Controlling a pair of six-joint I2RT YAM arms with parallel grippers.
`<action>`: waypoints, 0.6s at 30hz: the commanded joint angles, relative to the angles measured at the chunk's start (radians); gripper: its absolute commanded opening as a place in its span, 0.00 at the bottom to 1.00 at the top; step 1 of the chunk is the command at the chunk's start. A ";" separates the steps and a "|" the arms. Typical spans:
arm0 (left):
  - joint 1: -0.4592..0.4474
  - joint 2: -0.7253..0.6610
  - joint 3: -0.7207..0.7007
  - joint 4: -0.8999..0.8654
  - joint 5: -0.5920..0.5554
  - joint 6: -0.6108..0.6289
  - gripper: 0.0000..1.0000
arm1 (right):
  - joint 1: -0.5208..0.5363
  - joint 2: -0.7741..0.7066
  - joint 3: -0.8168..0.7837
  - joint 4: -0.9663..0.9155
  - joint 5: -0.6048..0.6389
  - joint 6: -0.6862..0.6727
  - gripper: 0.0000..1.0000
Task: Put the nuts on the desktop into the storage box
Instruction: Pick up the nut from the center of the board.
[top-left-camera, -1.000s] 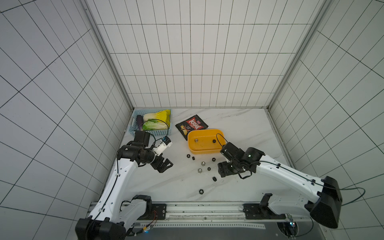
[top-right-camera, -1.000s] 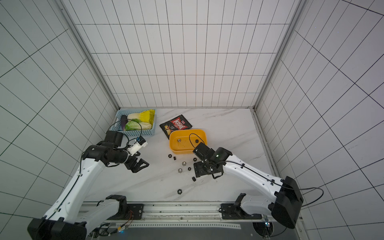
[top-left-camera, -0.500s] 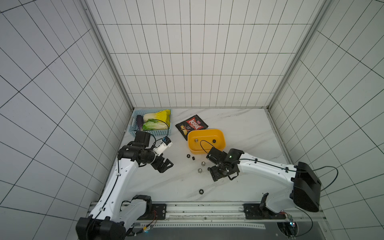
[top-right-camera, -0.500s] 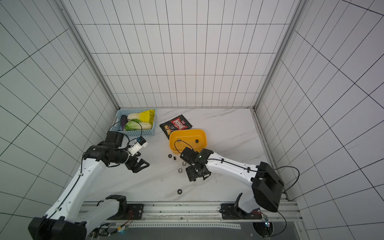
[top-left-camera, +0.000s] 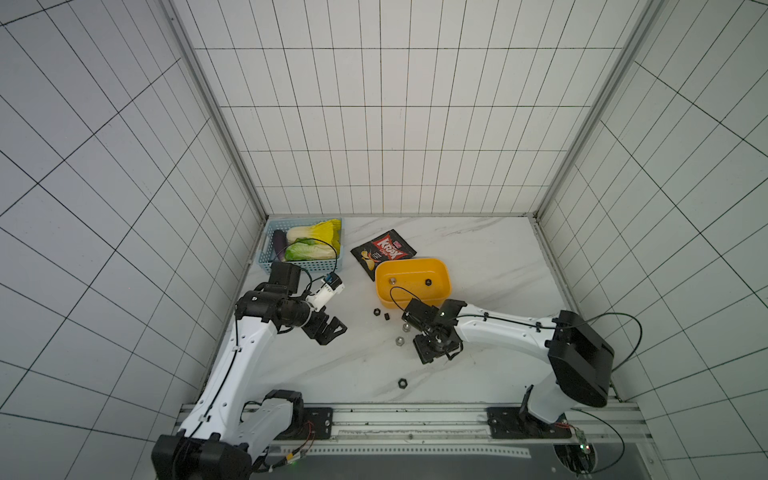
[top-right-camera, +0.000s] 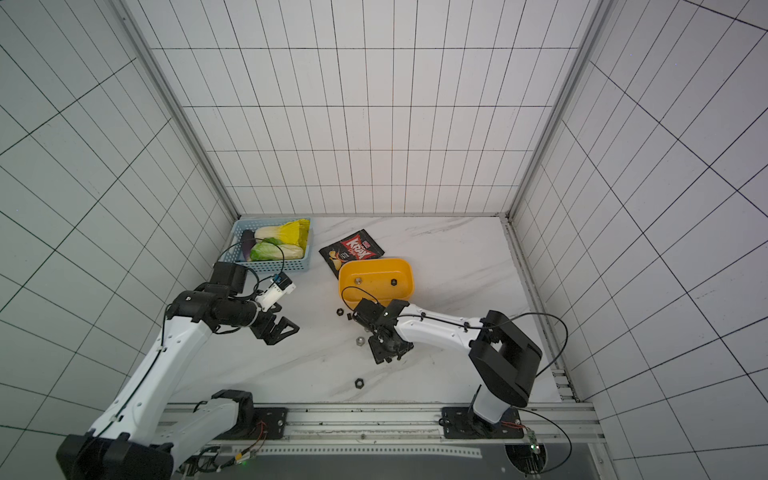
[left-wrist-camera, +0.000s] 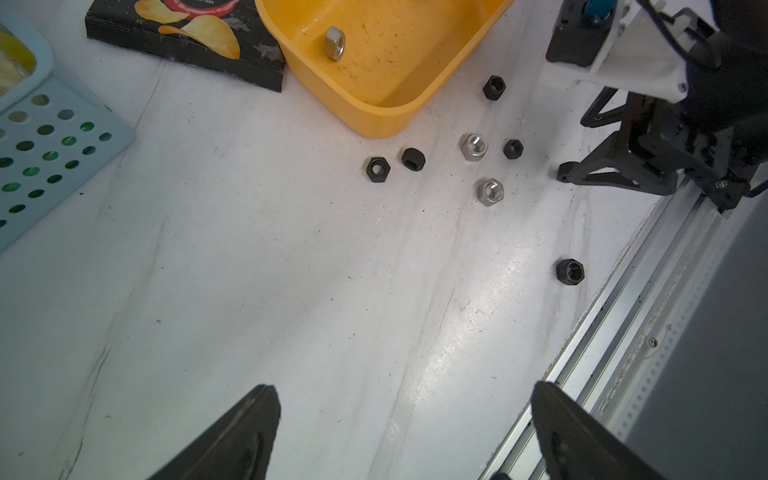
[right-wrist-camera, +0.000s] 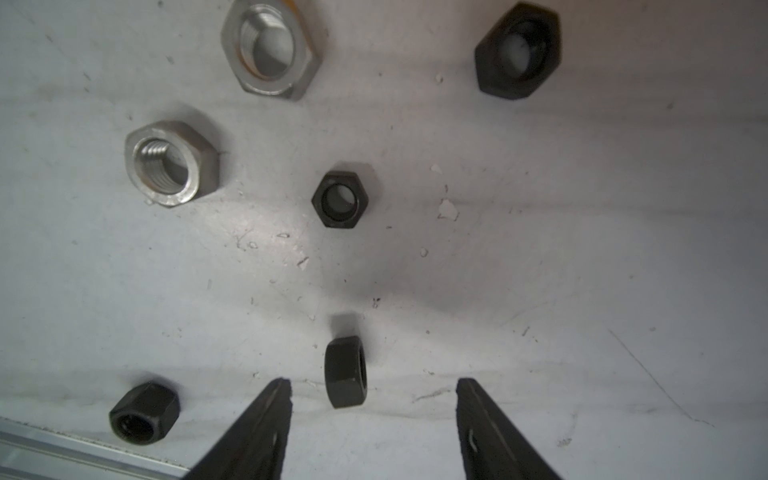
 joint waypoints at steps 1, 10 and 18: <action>0.006 0.001 -0.011 0.024 -0.005 -0.006 0.98 | 0.010 0.020 0.001 0.014 -0.008 0.006 0.63; 0.005 0.001 -0.010 0.025 -0.006 -0.010 0.98 | 0.007 0.037 -0.009 0.014 -0.019 0.009 0.54; 0.005 0.001 -0.010 0.024 -0.007 -0.010 0.98 | -0.004 0.058 -0.002 -0.008 -0.054 -0.001 0.50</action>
